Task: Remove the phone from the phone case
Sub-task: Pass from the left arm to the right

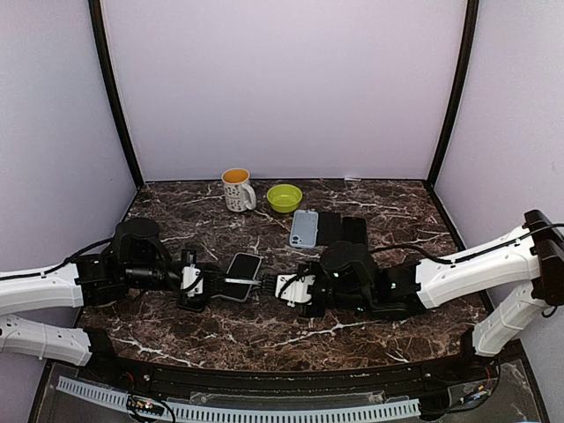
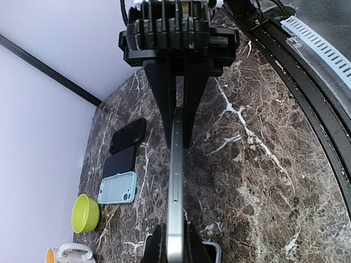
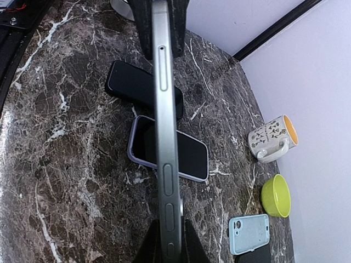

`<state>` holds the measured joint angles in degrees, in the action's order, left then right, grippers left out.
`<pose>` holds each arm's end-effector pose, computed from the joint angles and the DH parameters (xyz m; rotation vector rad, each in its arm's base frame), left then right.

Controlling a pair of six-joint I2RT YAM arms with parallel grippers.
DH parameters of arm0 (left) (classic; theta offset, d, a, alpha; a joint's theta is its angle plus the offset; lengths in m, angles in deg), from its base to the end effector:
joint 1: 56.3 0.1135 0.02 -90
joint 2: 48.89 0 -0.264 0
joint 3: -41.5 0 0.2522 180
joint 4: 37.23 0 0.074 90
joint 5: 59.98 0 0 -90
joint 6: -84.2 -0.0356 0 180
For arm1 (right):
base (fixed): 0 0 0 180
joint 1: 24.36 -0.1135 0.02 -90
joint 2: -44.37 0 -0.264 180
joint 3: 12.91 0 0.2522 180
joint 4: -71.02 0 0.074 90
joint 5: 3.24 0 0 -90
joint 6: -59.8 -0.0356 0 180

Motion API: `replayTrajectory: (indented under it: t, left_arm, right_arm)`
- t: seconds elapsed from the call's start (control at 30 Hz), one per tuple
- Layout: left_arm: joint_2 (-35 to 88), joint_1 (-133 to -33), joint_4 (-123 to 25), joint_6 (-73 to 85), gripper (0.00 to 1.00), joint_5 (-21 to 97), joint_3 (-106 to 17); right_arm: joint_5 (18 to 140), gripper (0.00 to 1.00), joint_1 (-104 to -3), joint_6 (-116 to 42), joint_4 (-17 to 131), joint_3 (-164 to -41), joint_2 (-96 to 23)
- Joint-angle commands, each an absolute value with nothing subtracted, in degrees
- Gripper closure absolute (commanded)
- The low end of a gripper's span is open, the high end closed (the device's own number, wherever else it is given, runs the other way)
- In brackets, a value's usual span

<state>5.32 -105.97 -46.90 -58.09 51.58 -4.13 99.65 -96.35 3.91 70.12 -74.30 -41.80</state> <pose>0.1303 -0.1737 0.2565 1.6075 0.9728 -0.3235 0.1094 0.3107 0.2241 -1.5184 1.3205 0.1952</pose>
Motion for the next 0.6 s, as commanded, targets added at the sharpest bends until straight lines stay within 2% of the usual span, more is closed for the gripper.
replayTrajectory:
  t: [0.0, 0.03, 0.07, 0.13, 0.17, 0.2, 0.33, 0.57]
  left_arm:
    - [4.1, -106.0, -40.8, -57.8, 0.87, 51.5, -5.4]
    - [4.1, -106.0, -40.6, -57.6, 0.72, 51.4, -5.4]
    - [4.0, -106.0, -40.0, -57.5, 0.64, 51.0, -5.1]
    - [3.7, -106.0, -39.3, -57.2, 0.41, 50.6, -4.8]
    - [3.6, -106.0, -39.2, -57.1, 0.37, 50.6, -4.7]
    - [3.3, -106.0, -38.8, -57.0, 0.29, 50.2, -4.7]
    - [3.1, -106.0, -37.8, -56.9, 0.13, 48.3, -4.2]
    - [2.4, -106.0, -35.5, -56.8, 0.10, 46.3, -3.4]
  right_arm:
    - [102.0, 1.00, -96.2, 1.1, 74.4, -74.7, -41.8]
    - [102.1, 1.00, -96.2, 1.1, 74.3, -74.7, -41.7]
    - [102.3, 1.00, -96.2, 0.9, 74.4, -74.7, -41.5]
    - [102.9, 1.00, -96.2, 0.2, 74.5, -74.7, -41.2]
    - [103.2, 1.00, -96.2, -0.1, 74.5, -74.7, -41.0]
    - [103.5, 1.00, -96.1, -0.6, 74.6, -74.5, -40.8]
    - [104.8, 1.00, -94.8, -4.6, 75.7, -73.9, -39.9]
    - [109.1, 1.00, -89.9, -14.1, 73.2, -74.2, -37.9]
